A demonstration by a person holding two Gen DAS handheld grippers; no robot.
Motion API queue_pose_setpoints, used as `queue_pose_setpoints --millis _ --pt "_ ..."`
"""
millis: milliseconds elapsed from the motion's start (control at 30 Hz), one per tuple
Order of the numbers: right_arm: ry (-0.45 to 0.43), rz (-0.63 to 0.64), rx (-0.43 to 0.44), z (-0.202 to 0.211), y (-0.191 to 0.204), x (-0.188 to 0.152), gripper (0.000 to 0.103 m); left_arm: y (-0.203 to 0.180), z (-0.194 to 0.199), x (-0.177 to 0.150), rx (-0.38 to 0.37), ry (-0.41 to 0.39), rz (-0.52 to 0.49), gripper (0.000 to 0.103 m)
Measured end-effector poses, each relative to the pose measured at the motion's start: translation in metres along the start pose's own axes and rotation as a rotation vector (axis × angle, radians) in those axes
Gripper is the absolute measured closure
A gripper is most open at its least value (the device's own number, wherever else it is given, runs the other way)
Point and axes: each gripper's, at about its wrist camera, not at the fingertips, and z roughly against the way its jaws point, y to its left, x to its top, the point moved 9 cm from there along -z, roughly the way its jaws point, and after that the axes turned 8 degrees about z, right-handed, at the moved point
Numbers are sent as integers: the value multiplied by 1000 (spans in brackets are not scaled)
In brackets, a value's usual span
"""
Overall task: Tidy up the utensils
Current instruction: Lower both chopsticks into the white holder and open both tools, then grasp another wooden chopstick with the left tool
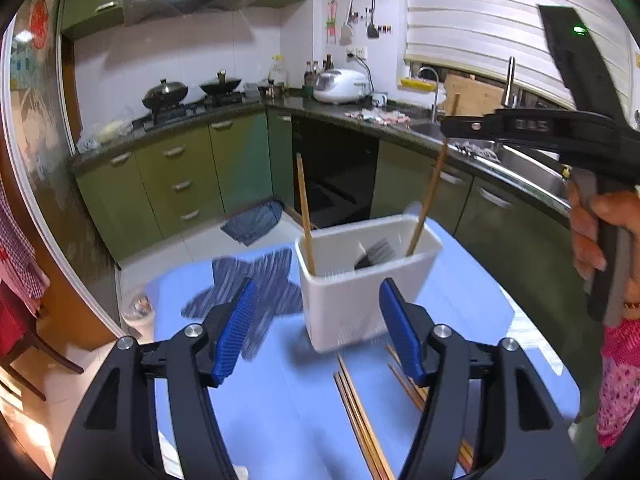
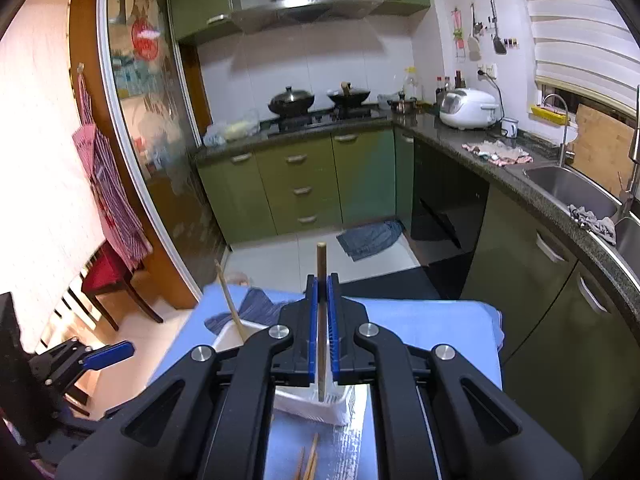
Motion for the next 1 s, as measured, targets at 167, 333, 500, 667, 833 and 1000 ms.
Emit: queue_pose_setpoints --millis 167,333,500,667,833,1000 --pt "-1 14 -2 -2 4 -13 94 0 -2 -19 -4 42 14 42" --pt "-42 38 -16 32 12 -22 89 2 -18 -52 -7 135 51 42" --pt "-1 68 -11 58 21 -67 81 4 -47 -93 -10 278 112 43" --pt "133 54 3 40 18 -142 81 7 -70 -125 10 377 134 56" --pt "212 -1 14 21 3 -190 81 6 -92 -142 27 458 152 65" --pt "227 -15 22 18 -4 -202 81 11 -103 -155 55 505 155 78"
